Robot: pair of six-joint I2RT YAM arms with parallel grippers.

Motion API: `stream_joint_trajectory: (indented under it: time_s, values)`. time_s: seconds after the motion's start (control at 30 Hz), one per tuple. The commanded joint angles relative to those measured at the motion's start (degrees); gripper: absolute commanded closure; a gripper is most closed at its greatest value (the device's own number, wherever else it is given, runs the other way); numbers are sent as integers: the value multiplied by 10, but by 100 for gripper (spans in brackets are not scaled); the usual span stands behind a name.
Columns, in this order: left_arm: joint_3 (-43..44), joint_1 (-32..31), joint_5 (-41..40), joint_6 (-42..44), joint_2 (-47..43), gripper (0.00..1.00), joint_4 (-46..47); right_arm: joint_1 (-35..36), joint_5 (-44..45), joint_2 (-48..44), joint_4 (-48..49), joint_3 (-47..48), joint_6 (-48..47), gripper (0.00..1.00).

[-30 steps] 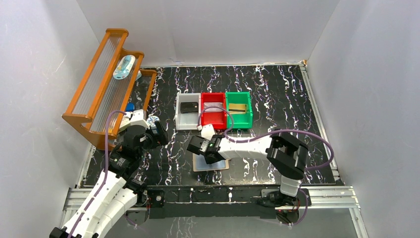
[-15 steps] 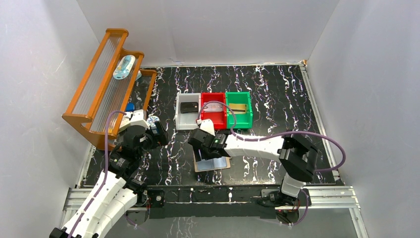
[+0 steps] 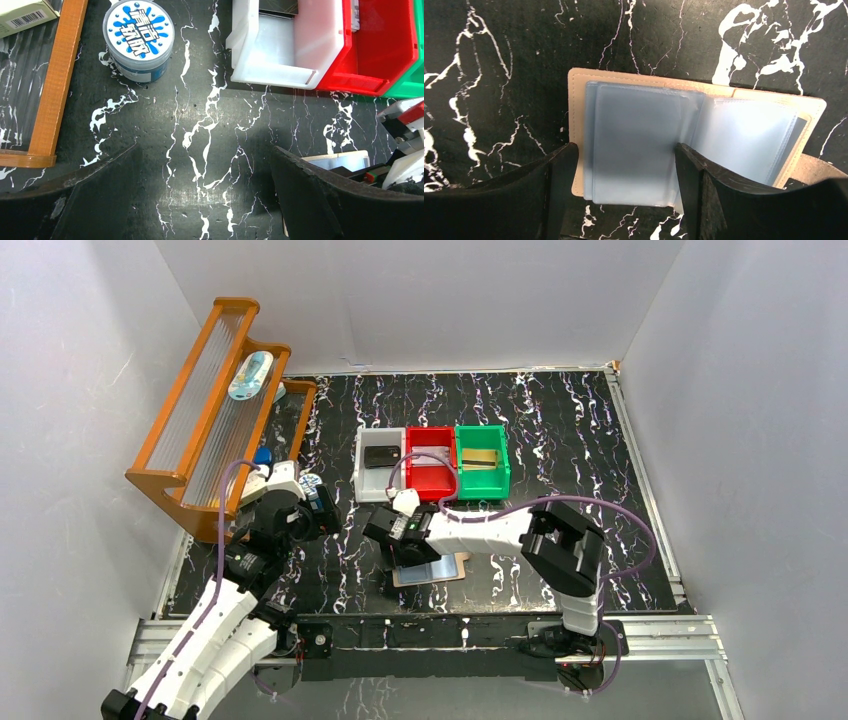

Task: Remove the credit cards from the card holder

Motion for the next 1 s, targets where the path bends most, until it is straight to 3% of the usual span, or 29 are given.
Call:
stream_joint_trajectory:
  time_s: [0.0, 0.23, 0.5, 0.8, 0.97]
  values:
    - [11, 3, 4, -2, 6, 2, -12, 4, 17, 31, -48, 26, 20, 21]
    - [10, 3, 6, -2, 7, 2, -12, 5, -1, 23, -17, -13, 26, 33]
    - [10, 3, 7, -2, 8, 2, -11, -27, -87, -49, 117, -112, 19, 48]
    - [10, 3, 18, -2, 17, 2, -10, -81, -204, -103, 235, -197, 39, 47]
    - [11, 3, 26, -1, 23, 2, -8, -96, -224, -113, 260, -222, 45, 43]
